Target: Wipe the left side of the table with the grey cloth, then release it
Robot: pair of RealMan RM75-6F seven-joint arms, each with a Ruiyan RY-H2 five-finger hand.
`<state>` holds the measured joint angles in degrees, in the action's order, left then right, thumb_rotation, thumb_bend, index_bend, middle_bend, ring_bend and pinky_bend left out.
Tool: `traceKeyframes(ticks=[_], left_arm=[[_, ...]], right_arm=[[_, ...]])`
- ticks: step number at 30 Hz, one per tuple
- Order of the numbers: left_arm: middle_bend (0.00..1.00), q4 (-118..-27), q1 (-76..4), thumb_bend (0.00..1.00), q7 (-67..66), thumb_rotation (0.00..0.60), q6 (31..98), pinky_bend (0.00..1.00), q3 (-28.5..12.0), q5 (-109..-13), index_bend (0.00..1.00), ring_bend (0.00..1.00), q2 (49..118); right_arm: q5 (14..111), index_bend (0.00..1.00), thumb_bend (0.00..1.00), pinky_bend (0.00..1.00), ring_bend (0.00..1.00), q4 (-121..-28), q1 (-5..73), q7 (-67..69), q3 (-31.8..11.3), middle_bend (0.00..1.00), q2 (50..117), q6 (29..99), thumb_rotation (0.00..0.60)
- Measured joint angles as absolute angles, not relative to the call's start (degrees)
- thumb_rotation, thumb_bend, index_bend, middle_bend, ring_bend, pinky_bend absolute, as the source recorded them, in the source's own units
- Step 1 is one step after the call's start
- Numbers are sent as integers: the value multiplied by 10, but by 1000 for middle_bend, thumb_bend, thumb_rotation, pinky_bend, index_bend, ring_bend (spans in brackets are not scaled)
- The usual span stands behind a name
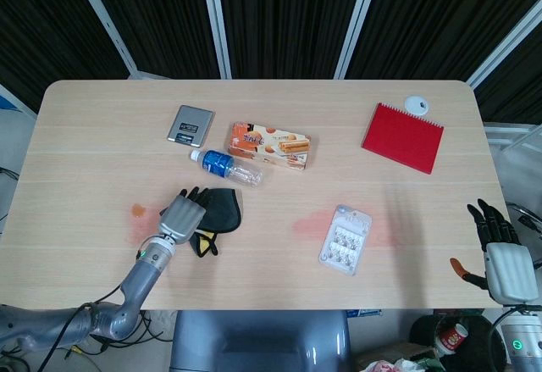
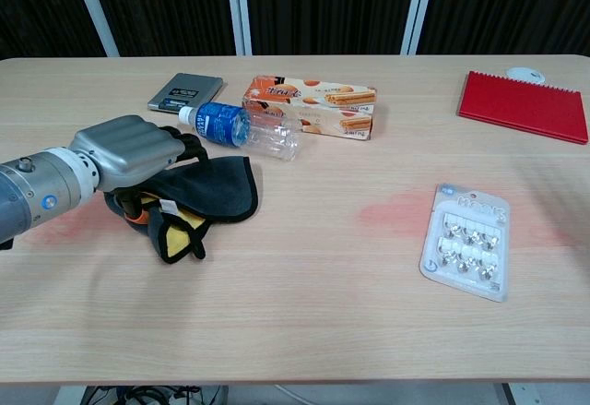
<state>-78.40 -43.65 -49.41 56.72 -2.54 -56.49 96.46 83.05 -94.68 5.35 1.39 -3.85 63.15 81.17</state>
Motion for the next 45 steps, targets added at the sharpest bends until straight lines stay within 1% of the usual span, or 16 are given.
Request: traceKeyframes(ticks=[36,42,44,45], left_arm=[[100,-787,-442,194,-495,600,567,262,-24,-561,158,94,963],[111,-779,-442,195,-497,600,564,289,-23,-556,187,96,968],[137,-774,-442,208,-497,600,564,313,-22,-555,224,118,971],[165,-771,-442,233,-496,600,564,339,-22,-555,254,146,973]], right_arm=[[830,0,127,136,0,-948,54,13,-38,0,631,810,600],[830,0,126,136,0,-948,54,13,-38,0,631,810,600],[830,0,126,136,0,-948,54,13,-38,0,631,810,600],[830,0,127,136,0,-948,54,13,-38,0,631,810,600]])
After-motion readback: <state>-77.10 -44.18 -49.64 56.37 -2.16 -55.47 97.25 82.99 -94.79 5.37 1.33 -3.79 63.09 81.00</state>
